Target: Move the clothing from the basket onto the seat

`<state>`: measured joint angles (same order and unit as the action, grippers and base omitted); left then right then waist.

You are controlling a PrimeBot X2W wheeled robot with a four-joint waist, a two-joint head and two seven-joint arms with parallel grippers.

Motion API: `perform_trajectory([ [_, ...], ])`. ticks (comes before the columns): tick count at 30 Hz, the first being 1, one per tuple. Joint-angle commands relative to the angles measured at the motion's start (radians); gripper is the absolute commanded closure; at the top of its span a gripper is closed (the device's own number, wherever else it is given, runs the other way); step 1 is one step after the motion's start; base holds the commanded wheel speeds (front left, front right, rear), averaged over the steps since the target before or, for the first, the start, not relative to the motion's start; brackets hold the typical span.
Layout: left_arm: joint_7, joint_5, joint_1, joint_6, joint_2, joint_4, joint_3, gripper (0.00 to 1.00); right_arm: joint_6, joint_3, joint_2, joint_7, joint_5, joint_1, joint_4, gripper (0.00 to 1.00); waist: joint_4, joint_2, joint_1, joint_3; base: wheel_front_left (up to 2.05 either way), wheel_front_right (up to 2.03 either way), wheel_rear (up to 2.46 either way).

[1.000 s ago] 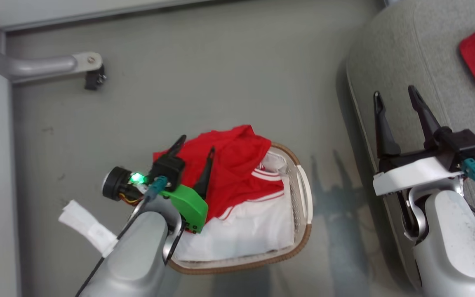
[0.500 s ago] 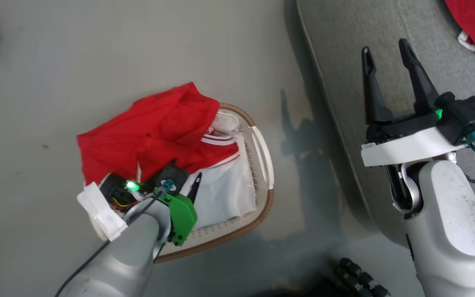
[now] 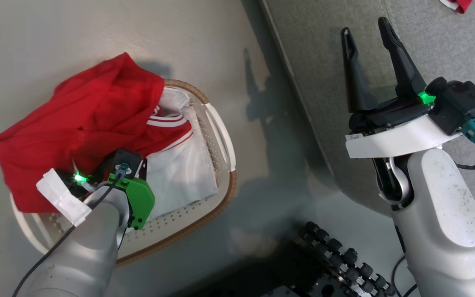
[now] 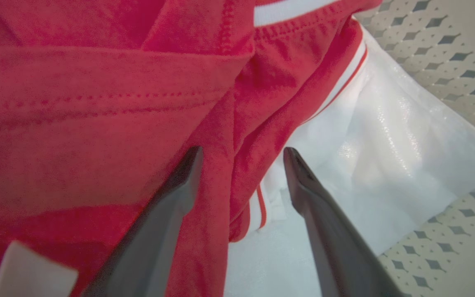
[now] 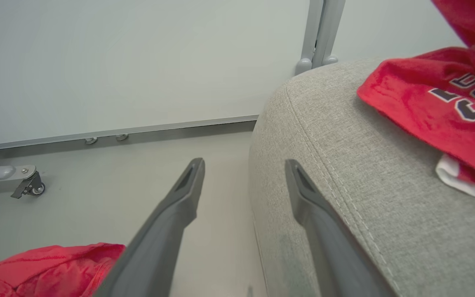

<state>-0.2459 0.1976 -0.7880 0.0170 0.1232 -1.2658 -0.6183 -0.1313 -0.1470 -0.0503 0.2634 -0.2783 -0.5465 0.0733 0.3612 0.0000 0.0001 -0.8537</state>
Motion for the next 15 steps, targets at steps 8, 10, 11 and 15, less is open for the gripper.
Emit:
perform_trajectory([
  [8, 0.063, 0.026, -0.037, -0.088, 0.024, -0.018, 0.018, 0.00, 0.001, -0.025, 0.000, 0.002, -0.036, -0.019, -0.016, 0.00, 0.074, 0.0000, -0.0001, -0.074, 0.00, 0.00, 0.00],
  [10, 0.079, 0.028, -0.038, -0.101, 0.028, -0.019, 0.018, 0.00, 0.001, -0.031, -0.001, 0.002, -0.043, -0.019, -0.017, 0.00, 0.081, 0.0000, -0.0001, -0.079, 0.00, 0.00, 0.00],
  [11, 0.088, 0.030, -0.038, -0.107, 0.032, -0.019, 0.018, 0.00, 0.001, -0.034, 0.000, 0.002, -0.048, -0.019, -0.018, 0.00, 0.085, 0.0000, -0.0001, -0.082, 0.00, 0.00, 0.00],
  [15, 0.118, 0.040, -0.028, -0.112, 0.039, -0.021, 0.019, 0.29, 0.001, -0.037, -0.001, 0.002, -0.059, -0.017, -0.020, 0.00, 0.095, 0.0000, -0.0001, -0.088, 0.00, 0.00, 0.00],
])
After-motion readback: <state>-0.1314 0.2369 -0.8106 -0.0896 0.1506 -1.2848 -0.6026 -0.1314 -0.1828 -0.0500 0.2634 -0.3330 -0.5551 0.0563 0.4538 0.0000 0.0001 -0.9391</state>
